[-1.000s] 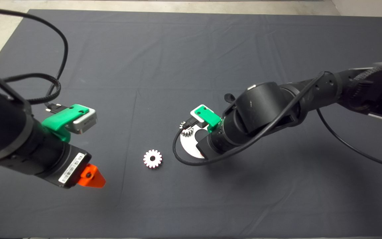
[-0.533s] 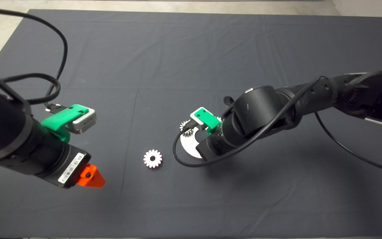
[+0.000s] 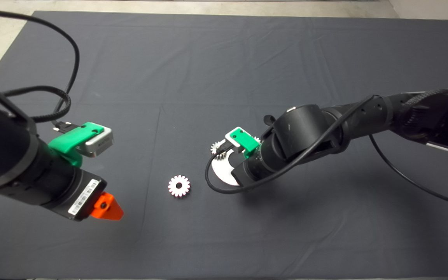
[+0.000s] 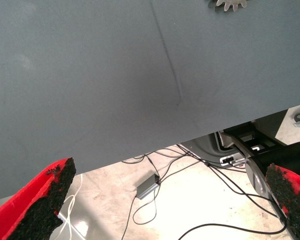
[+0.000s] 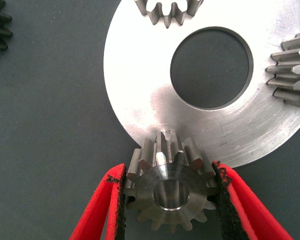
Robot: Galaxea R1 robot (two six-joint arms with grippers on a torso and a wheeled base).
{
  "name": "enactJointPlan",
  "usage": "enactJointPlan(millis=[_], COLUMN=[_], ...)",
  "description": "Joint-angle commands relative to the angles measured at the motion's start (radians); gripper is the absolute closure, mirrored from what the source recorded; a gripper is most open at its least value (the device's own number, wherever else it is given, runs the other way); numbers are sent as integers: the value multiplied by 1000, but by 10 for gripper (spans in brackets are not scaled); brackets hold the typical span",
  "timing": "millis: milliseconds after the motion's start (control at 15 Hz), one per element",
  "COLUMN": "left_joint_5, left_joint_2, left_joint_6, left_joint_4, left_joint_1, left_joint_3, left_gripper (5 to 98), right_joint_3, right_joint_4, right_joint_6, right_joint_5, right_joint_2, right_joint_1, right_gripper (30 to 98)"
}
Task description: Remove an incorrectly installed larger gear and replace it with the correct smaller gear
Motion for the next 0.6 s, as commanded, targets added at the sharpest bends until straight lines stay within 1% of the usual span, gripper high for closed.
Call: enactJointPlan(millis=[0,533], left_joint_5=[64,64], left_joint_2=[-5,-5], left_joint_6=[-5,-5], left_joint_4=[-19,-19], left_joint_1=[-22,-22], left_joint_3=[9,12], left_gripper=[60,60], right_joint_3=[-2,-11], right_joint_4=[-44,-64], right_joint_6=[-5,-2], right_joint_5=[-37,-37], right_joint_2=[-2,2], right_joint_1=[19,4], right_gripper=[909,909])
